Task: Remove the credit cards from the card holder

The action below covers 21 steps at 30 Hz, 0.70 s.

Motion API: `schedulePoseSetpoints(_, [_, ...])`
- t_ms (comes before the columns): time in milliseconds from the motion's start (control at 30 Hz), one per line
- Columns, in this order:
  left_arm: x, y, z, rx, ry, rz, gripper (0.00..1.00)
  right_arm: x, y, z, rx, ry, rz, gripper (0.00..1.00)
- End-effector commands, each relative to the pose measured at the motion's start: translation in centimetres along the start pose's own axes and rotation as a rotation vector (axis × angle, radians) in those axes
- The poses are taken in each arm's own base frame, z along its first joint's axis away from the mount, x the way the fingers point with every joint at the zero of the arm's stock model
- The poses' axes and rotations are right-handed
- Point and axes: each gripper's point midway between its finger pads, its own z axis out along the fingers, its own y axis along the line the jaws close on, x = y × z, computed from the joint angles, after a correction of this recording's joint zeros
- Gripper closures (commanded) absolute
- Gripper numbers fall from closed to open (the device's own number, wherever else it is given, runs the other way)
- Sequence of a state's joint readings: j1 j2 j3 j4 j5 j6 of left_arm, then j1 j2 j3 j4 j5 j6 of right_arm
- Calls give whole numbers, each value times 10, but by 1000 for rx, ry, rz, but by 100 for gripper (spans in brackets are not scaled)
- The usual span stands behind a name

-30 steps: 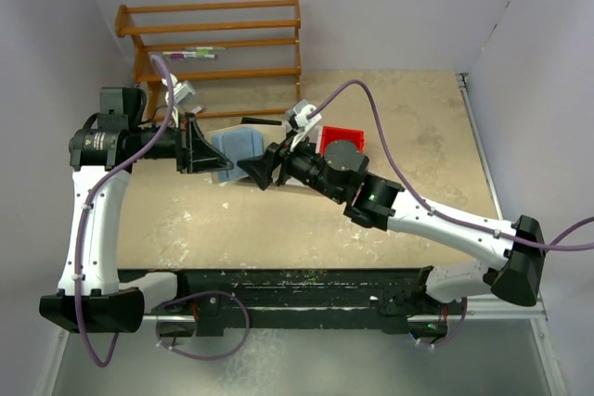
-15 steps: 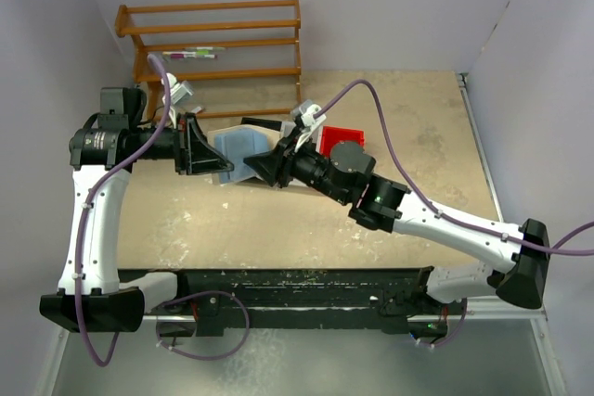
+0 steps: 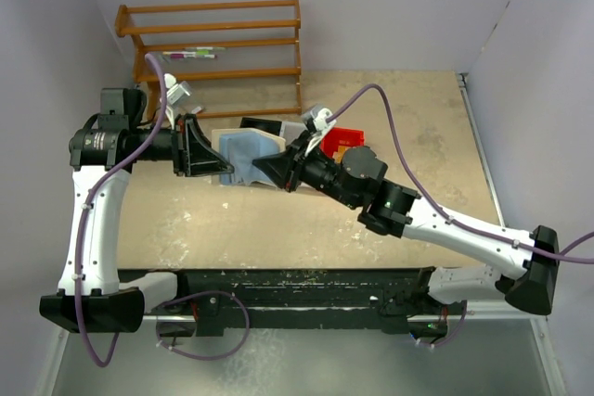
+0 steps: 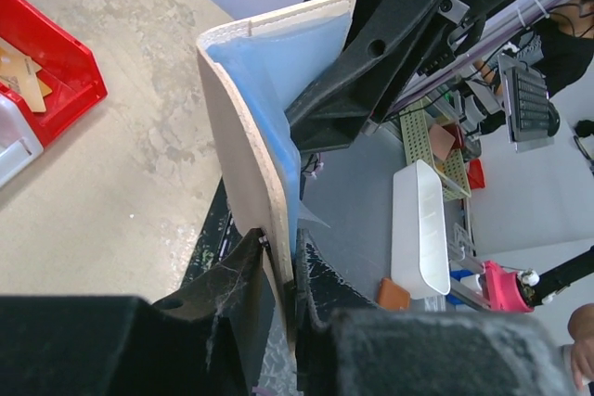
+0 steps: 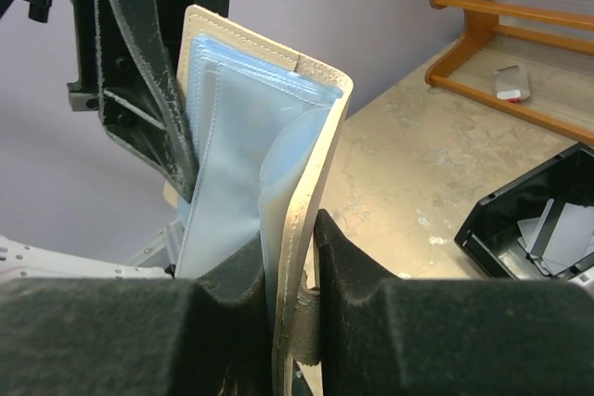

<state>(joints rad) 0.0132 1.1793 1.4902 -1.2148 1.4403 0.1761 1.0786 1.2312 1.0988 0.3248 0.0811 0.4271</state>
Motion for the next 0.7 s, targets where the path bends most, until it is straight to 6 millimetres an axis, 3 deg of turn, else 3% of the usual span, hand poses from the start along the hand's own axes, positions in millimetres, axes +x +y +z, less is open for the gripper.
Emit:
schedulePoseSetpoints(0, [-6, -41, -2, 160, -34, 46, 83, -8, -6, -8, 17, -33, 8, 82])
schedulePoseSetpoints(67, [-6, -39, -2, 147, -31, 47, 88, -8, -7, -10, 17, -38, 18, 79])
schedulePoseSetpoints(133, [-6, -33, -1, 121, -26, 39, 94, -11, -10, -13, 18, -46, 36, 62])
schedulePoseSetpoints(200, [-7, -23, 0, 65, -17, 35, 98, -17, -14, -18, 18, -65, 62, 39])
schedulePoseSetpoints(267, [-7, -8, -1, -24, -9, 38, 100, -30, -16, -24, 16, -107, 89, 22])
schedulePoseSetpoints(367, [-7, 11, -2, -129, -1, 45, 100, -28, -24, -29, 39, -131, 107, 1])
schedulePoseSetpoints(500, [-12, 37, -9, -296, -11, 70, 100, -37, -35, -27, 111, -170, 87, 0])
schedulePoseSetpoints(667, [-12, 36, -11, -314, -14, 92, 100, -39, -55, -31, 233, -196, 101, 0])
